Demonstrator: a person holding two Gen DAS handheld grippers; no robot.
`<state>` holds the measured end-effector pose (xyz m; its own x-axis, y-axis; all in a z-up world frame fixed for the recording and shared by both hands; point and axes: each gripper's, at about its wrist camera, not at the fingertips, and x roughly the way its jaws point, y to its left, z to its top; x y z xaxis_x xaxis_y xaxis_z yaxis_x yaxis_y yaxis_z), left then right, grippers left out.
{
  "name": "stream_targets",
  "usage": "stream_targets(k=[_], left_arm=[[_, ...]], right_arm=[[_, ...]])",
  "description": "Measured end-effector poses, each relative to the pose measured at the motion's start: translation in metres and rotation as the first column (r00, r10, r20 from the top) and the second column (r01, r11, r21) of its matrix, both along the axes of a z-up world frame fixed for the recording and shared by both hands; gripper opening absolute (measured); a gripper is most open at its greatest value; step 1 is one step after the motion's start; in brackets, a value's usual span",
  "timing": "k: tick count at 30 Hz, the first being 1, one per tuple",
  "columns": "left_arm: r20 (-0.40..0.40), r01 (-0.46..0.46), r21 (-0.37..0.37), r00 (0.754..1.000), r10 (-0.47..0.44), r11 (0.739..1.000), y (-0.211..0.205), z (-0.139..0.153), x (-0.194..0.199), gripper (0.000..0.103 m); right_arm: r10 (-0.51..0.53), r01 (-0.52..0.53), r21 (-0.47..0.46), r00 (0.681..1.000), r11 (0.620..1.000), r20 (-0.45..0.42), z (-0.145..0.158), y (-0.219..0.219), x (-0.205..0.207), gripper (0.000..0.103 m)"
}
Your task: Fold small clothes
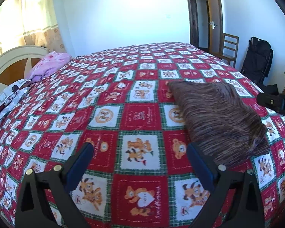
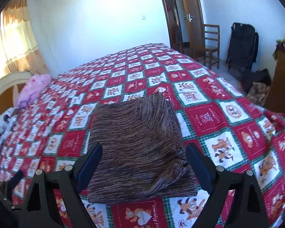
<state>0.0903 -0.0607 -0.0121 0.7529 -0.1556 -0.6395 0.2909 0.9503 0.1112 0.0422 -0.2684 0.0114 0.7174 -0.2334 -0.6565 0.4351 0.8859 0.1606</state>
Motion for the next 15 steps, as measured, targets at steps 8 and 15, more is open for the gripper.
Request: stream_targets(k=[8,15], left_arm=[[-0.041,-0.016,-0.027,0.999,0.015,0.999,0.0,-0.008,0.02,0.1],[-0.079,0.001,-0.035,0.997,-0.004,0.999,-0.013,-0.018,0.026,0.1]], right_arm=[[-0.013,0.012,-0.064,1.0,0.998,-0.018,0.001,0.001,0.011,0.09],[-0.029,0.026,-0.126,0.999,0.992,-0.026,0.002,-0.004,0.016,0.09]])
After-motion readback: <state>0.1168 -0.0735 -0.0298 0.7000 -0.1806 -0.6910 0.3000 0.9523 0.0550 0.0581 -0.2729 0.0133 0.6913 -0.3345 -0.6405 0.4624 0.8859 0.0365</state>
